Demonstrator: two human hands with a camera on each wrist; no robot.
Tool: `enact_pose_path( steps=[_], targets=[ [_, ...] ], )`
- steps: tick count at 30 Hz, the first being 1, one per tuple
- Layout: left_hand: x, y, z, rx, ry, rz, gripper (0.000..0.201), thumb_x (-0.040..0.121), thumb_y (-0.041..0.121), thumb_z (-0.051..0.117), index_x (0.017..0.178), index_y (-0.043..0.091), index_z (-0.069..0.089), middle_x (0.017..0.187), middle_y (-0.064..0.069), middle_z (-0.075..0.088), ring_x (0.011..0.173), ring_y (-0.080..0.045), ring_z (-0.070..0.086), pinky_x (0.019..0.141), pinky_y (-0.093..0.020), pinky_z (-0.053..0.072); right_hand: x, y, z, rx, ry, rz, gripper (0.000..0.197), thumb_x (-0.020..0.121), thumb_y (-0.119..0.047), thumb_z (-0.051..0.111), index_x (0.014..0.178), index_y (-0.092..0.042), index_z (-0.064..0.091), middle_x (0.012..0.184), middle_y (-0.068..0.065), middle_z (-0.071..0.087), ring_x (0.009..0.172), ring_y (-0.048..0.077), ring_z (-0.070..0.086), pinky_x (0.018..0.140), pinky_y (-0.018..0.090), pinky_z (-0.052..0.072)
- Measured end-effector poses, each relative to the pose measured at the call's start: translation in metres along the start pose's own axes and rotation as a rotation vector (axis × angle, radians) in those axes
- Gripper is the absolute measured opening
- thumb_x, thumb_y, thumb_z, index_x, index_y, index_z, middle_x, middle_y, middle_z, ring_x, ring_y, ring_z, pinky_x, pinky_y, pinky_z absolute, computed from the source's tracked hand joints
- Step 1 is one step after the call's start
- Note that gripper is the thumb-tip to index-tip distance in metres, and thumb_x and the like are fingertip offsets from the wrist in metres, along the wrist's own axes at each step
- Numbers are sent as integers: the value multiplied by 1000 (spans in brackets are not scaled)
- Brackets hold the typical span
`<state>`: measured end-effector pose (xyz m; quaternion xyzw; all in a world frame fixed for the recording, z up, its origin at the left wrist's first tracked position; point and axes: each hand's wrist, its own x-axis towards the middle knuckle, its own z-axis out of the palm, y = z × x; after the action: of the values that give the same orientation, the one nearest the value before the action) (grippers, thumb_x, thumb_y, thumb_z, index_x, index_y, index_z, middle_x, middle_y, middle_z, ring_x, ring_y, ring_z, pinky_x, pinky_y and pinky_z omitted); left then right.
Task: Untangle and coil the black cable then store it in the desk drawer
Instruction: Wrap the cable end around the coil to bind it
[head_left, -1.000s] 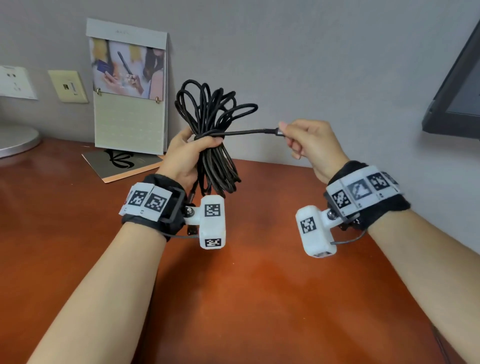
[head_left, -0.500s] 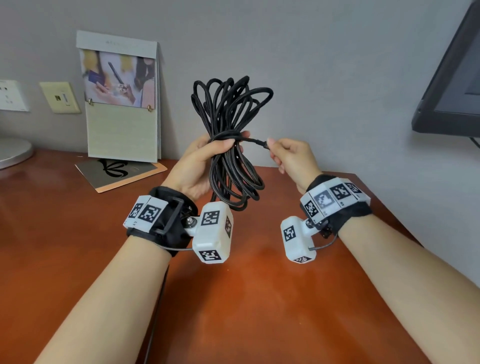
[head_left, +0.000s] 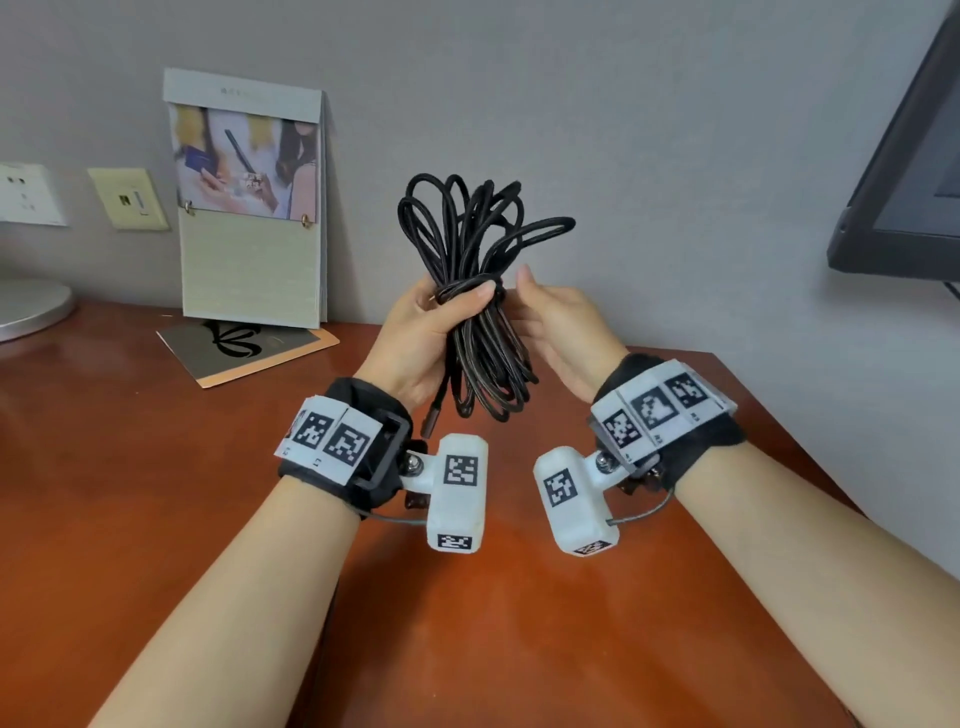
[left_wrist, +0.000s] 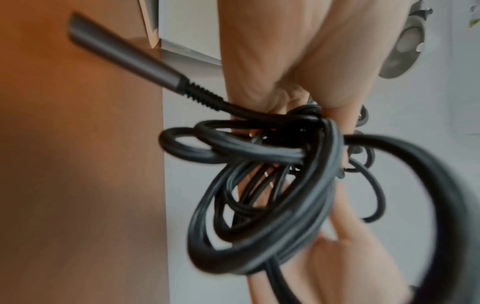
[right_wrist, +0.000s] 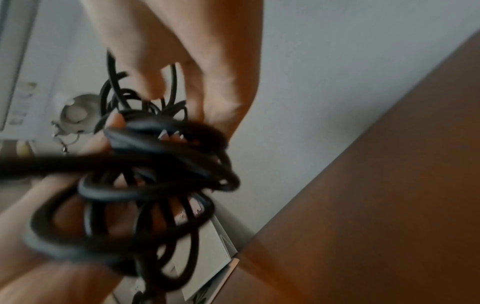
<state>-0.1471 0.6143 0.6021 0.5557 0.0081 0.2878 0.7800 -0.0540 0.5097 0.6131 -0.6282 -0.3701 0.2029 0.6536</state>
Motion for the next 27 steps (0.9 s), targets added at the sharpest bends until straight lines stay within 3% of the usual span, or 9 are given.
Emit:
enact_pose_path(
  steps=[3, 8, 12, 14, 15, 16, 18, 22, 27],
  targets=[
    [-1, -1, 1, 89, 0, 1, 25, 87, -1, 58, 112, -4, 55, 103, -18, 66, 92, -23, 68, 82, -30, 56, -6, -6, -1, 21, -241, 37, 45, 95, -40, 45, 122, -7, 59, 120, 6, 65, 113, 14, 61, 101, 29, 46],
    [-6, -5, 7, 240, -25, 24, 40, 85, -3, 60, 124, -1, 52, 119, -20, 61, 114, -31, 59, 101, -39, 47, -6, -5, 7, -21, -138, 1, 20, 86, -20, 65, 103, -10, 67, 106, 9, 70, 102, 15, 66, 90, 26, 50],
    [-9, 6, 9, 418, -86, 61, 52, 82, -3, 65, 130, 6, 46, 118, -9, 63, 108, -14, 62, 96, -28, 48, -9, 0, 12, 54, -32, -33, 10, 87, -14, 63, 96, -13, 68, 99, 7, 71, 93, 10, 68, 77, 17, 52],
    [-8, 15, 3, 509, -136, 0, 73, 81, 3, 69, 142, 19, 33, 123, 8, 57, 107, 6, 58, 102, -24, 42, -9, 2, 11, 63, 8, -8, 12, 87, -15, 63, 96, -9, 68, 99, 11, 71, 92, 15, 69, 79, 23, 54],
    [-7, 18, -3, 557, -119, -48, 82, 80, 10, 72, 146, 26, 26, 130, 12, 51, 112, 10, 53, 105, -26, 39, -9, 3, 9, 85, 34, 13, 16, 87, -17, 64, 98, -5, 67, 102, 15, 70, 92, 20, 68, 82, 28, 55],
    [-6, 21, -11, 586, -69, -91, 84, 79, 18, 74, 147, 29, 24, 136, 8, 47, 119, 3, 52, 106, -31, 39, -8, 3, 6, 124, 58, 40, 20, 88, -19, 63, 100, -3, 66, 104, 18, 69, 89, 22, 68, 81, 32, 55],
    [-3, 21, -23, 549, 84, -107, 66, 83, 24, 70, 140, 20, 39, 130, -6, 57, 103, -12, 64, 96, -32, 49, -7, 1, 0, 203, 82, 98, 24, 89, -24, 61, 99, -3, 65, 102, 17, 70, 80, 21, 67, 71, 30, 56],
    [-3, 15, -19, 411, 167, -34, 22, 93, 13, 56, 111, 0, 59, 86, -6, 65, 62, -5, 63, 70, -18, 54, -8, -5, -6, 208, 64, 151, 22, 90, -30, 58, 90, -9, 64, 93, 9, 73, 69, 18, 66, 61, 26, 56],
    [-2, 11, -8, 456, 106, 56, 13, 88, 9, 62, 99, 1, 64, 75, -7, 63, 63, -10, 62, 68, -19, 56, -10, -5, -6, 160, 29, 151, 31, 92, -33, 54, 101, -6, 66, 99, 12, 72, 82, 21, 69, 73, 30, 57]
  ],
)
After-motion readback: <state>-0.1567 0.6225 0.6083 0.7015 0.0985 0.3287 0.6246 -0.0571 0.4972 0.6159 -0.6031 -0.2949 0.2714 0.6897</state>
